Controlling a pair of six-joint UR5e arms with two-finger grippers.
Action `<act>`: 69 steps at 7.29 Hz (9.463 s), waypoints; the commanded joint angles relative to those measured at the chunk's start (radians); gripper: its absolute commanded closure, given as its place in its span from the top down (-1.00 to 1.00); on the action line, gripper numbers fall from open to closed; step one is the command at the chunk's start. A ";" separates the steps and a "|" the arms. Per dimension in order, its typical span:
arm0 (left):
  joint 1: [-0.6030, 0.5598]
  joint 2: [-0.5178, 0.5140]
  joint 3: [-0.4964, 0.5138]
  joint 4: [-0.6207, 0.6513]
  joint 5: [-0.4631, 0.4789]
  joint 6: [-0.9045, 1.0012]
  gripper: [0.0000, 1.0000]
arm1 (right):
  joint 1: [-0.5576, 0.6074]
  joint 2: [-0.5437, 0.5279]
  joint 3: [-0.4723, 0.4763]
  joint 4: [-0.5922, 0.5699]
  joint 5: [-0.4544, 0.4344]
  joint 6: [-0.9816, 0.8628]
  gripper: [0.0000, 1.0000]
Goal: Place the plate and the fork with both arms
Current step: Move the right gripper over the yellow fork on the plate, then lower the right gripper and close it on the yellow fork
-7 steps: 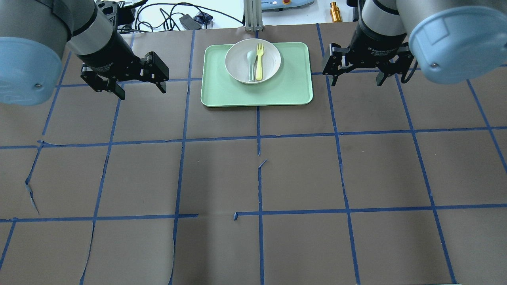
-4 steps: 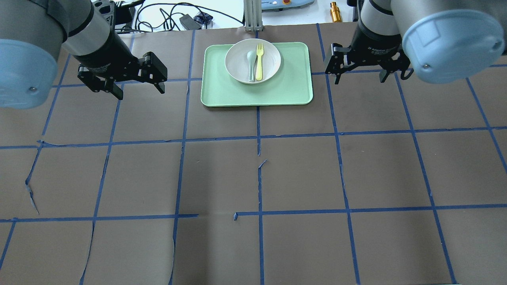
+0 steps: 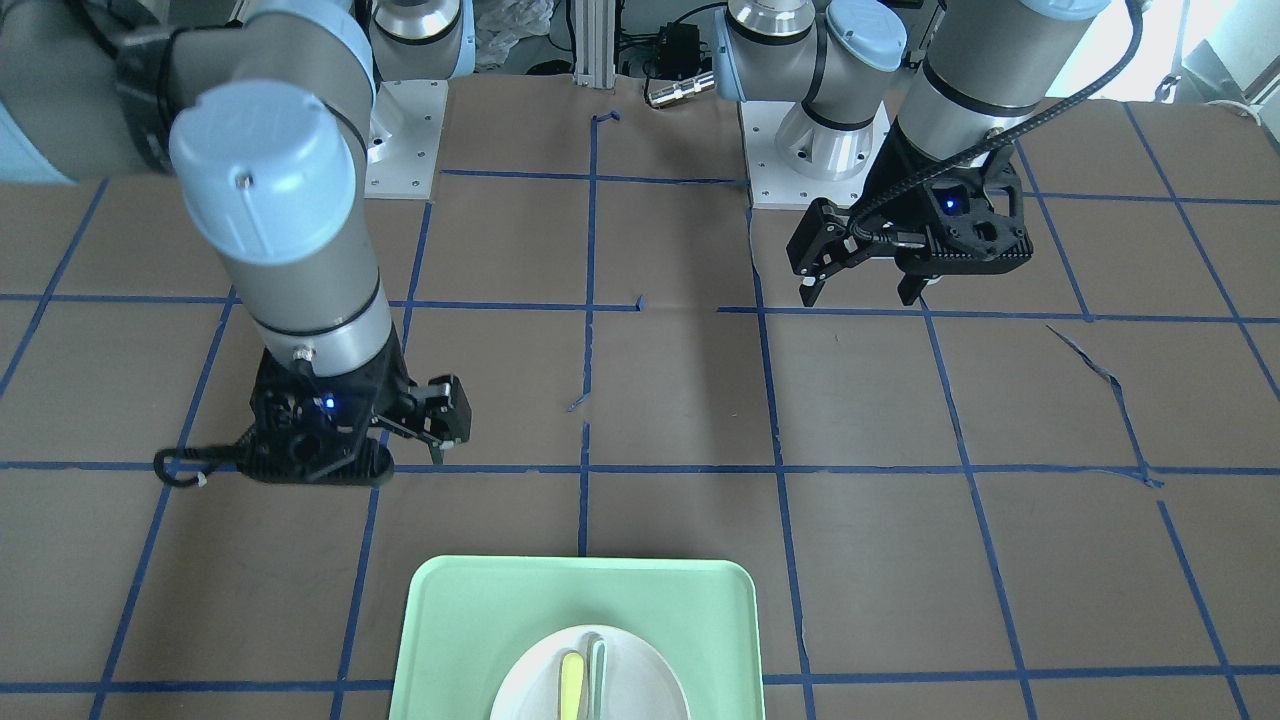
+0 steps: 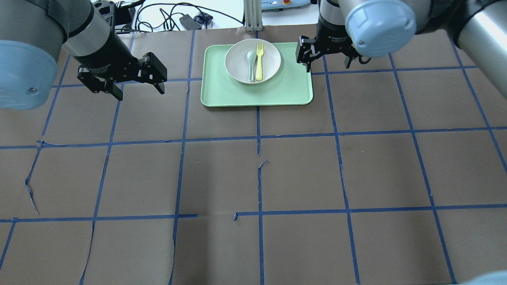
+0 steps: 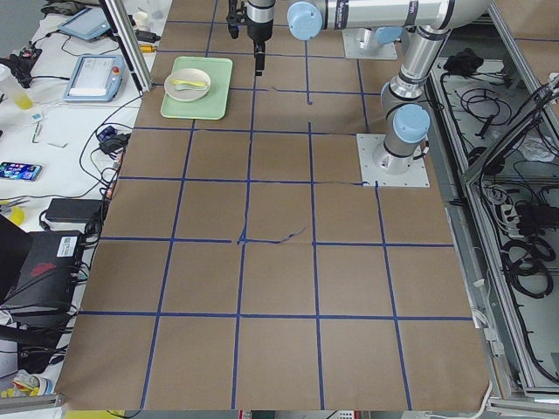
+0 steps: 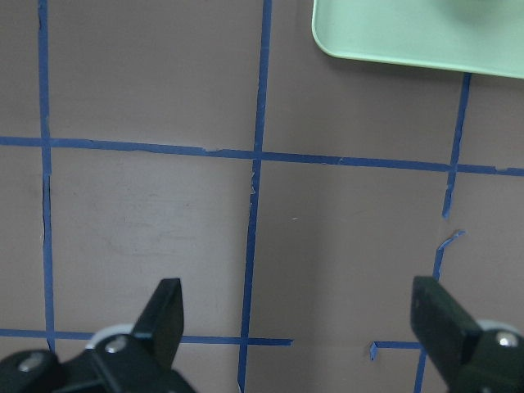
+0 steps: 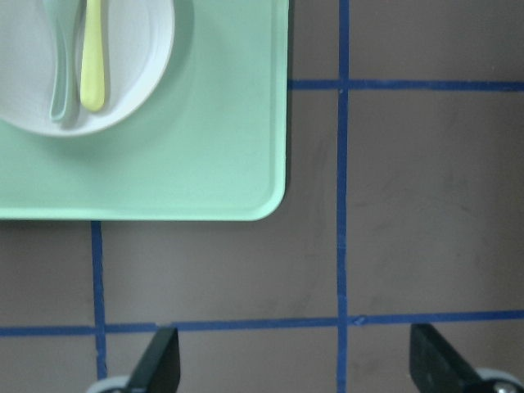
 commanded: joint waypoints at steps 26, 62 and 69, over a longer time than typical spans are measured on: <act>0.006 -0.018 -0.042 0.007 0.002 0.005 1.00 | 0.109 0.522 -0.336 -0.335 0.136 0.191 -0.18; 0.008 -0.026 -0.042 0.013 0.001 0.005 1.00 | 0.114 0.507 -0.288 -0.364 0.109 0.249 -0.29; 0.008 -0.026 -0.042 0.013 0.001 0.005 1.00 | 0.120 0.502 -0.247 -0.388 0.097 0.249 -0.70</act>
